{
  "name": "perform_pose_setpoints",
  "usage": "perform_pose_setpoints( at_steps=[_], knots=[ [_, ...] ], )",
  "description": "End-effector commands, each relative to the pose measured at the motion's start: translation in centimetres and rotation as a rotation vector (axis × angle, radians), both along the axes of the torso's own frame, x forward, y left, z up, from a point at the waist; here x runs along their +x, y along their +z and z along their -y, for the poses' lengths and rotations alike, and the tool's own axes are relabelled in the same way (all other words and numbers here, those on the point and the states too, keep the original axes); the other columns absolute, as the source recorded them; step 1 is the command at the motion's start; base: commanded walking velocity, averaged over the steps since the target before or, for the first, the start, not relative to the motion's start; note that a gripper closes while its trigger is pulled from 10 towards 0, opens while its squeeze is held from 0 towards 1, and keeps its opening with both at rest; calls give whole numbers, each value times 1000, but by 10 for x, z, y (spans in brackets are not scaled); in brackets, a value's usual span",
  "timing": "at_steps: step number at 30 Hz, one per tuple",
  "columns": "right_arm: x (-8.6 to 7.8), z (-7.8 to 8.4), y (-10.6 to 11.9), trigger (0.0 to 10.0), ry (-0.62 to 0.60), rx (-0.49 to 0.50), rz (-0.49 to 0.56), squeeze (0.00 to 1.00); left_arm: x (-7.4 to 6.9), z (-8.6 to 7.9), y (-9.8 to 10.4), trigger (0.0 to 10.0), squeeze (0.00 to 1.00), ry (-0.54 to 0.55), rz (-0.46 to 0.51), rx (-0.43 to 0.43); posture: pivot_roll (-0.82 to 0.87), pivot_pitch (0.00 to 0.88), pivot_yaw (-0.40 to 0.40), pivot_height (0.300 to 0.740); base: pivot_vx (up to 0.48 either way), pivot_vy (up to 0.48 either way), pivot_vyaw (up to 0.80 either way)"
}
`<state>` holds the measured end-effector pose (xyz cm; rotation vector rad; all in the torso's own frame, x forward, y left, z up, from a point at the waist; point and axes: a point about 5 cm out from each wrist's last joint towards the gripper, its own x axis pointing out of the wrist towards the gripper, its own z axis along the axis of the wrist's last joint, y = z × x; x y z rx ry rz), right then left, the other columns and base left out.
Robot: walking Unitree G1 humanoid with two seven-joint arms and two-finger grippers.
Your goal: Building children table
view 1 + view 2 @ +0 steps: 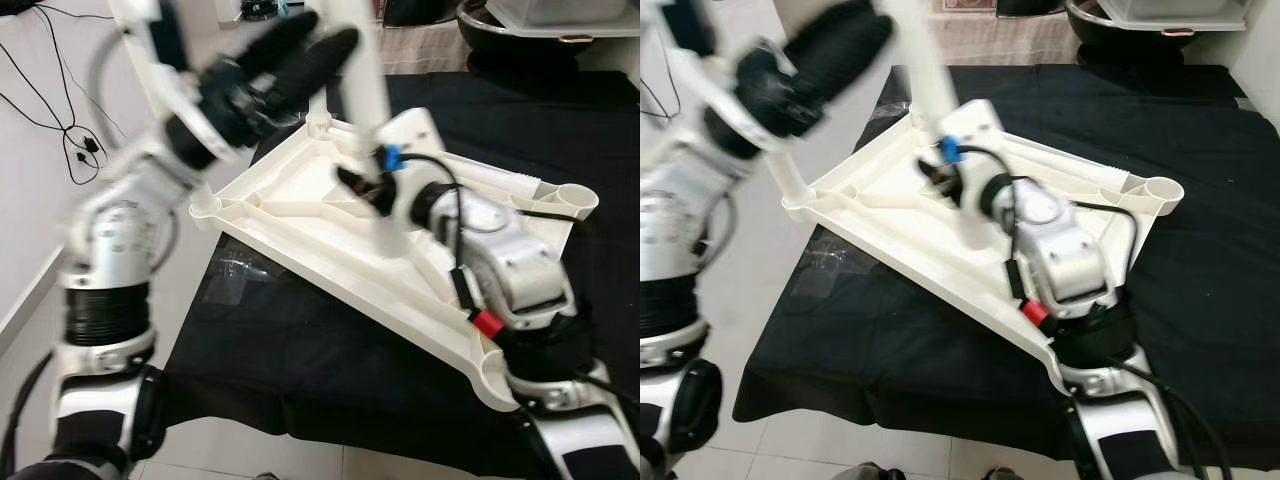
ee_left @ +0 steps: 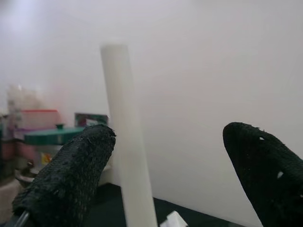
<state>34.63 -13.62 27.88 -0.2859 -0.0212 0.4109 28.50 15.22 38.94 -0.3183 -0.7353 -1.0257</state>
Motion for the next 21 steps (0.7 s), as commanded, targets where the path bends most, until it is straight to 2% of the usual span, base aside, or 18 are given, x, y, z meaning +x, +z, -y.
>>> perform_pose_setpoints(
  at_steps=[1, 5, 7, 8, 9, 10, 11, 12, 14, 15, 16, 17, 18, 19, 20, 21],
  knots=[
    [2, 4, 4, 0, -29, 11, 25, 0, -9, -14, 5, 10000, 1000, 47, 22, -16, -60, 108, 50, 740, 0, 0, 0],
    [5, 13, 6, 0, -83, 32, 39, 0, -16, -22, 9, 10000, 1000, 83, 42, -27, -58, 105, 49, 740, 0, 0, 0],
    [9, 23, 12, 0, -145, 104, 63, 0, -21, -28, 8, 10000, 1000, 107, 34, -30, -54, 101, 50, 740, 0, 0, 0],
    [9, 23, 12, 0, -145, 104, 63, 0, -21, -28, 8, 10000, 1000, 107, 34, -30, -54, 101, 50, 740, 0, 0, 0],
    [11, 29, 18, 0, -167, 169, 89, 0, -20, -28, -2, 10000, 1000, 135, -8, -16, -52, 96, 50, 740, 0, 0, 0],
    [11, 33, 23, 2941, -177, 234, 111, 0, -17, -26, -16, 10000, 933, 169, -61, 3, -52, 93, 50, 740, 0, 0, 0],
    [11, 33, 23, 2941, -177, 234, 111, 0, -17, -26, -16, 10000, 933, 169, -61, 3, -52, 93, 50, 740, 0, 0, 0],
    [10, 36, 29, 8510, -165, 296, 138, 0, -9, -18, -39, 10000, 314, 201, -147, 26, -54, 91, 53, 740, 0, 0, 0],
    [10, 36, 29, 8510, -165, 296, 138, 0, -9, -18, -39, 10000, 314, 201, -147, 26, -54, 91, 53, 740, 0, 0, 0],
    [9, 39, 35, 10000, -156, 346, 169, 0, -2, -7, -71, 10000, 0, 245, -261, 69, -58, 87, 53, 740, 0, 0, 0],
    [9, 39, 35, 10000, -156, 346, 169, 0, -2, -7, -71, 10000, 0, 245, -261, 69, -58, 87, 53, 740, 0, 0, 0],
    [6, 41, 40, 10000, -133, 384, 191, 0, 2, 5, -106, 10000, 0, 279, -368, 148, -64, 89, 51, 740, 0, 0, 0],
    [6, 41, 40, 10000, -133, 384, 191, 0, 2, 5, -106, 10000, 0, 279, -368, 148, -64, 89, 51, 740, 0, 0, 0],
    [3, 41, 42, 10000, -98, 402, 209, 0, 4, 15, -141, 10000, 0, 317, -500, 186, -61, 93, 46, 740, 0, 0, 0],
    [3, 41, 42, 10000, -98, 402, 209, 0, 4, 15, -141, 10000, 0, 317, -500, 186, -61, 93, 46, 740, 0, 0, 0],
    [-1, 38, 41, 10000, -54, 406, 218, 0, 2, 23, -169, 10000, 0, 360, -598, 220, -60, 97, 47, 740, 0, 0, 0]
  ],
)
